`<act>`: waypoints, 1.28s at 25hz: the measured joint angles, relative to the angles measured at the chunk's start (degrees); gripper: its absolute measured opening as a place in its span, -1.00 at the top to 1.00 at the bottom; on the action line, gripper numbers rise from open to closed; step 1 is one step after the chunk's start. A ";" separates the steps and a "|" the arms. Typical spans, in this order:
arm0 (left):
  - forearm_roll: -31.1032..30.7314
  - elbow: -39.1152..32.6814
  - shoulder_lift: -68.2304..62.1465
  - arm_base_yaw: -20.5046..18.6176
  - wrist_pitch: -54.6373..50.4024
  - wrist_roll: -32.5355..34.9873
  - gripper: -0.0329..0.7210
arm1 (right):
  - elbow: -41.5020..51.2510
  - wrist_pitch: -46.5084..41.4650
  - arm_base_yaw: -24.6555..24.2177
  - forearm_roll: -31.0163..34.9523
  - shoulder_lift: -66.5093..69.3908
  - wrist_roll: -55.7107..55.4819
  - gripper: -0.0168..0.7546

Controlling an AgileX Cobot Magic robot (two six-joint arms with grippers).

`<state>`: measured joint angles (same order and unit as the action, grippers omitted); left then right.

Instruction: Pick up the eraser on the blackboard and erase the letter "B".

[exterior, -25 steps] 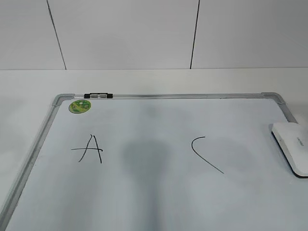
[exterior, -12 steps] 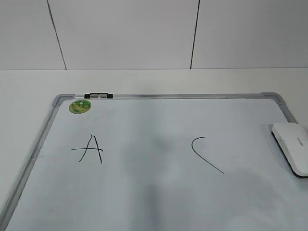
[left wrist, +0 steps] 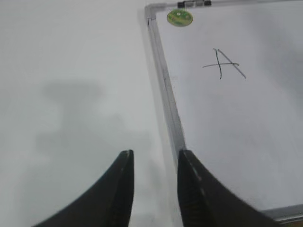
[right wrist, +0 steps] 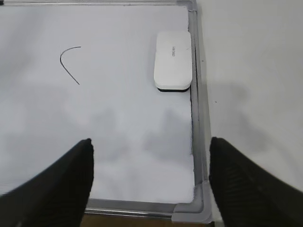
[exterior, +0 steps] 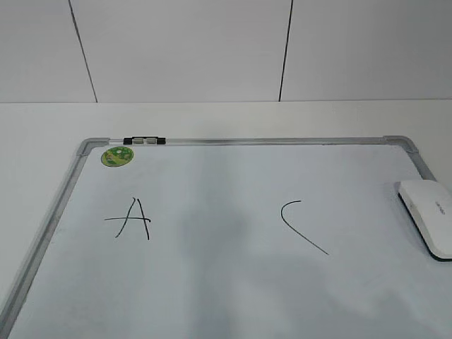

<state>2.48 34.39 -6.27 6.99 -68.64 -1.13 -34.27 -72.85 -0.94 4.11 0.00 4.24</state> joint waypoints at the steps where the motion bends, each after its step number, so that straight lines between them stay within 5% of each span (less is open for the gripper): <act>1: 0.37 -0.65 0.51 0.00 1.40 0.00 0.28 | 1.03 -0.10 0.00 0.00 -0.70 0.07 -0.56; 32: -0.22 -4.41 3.27 0.00 5.06 0.00 0.29 | 5.70 6.41 0.00 -5.63 -0.98 -1.32 -0.56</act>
<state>2.26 29.98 -3.00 6.99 -63.58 -1.13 -28.56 -66.44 -0.94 -1.51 -0.98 2.92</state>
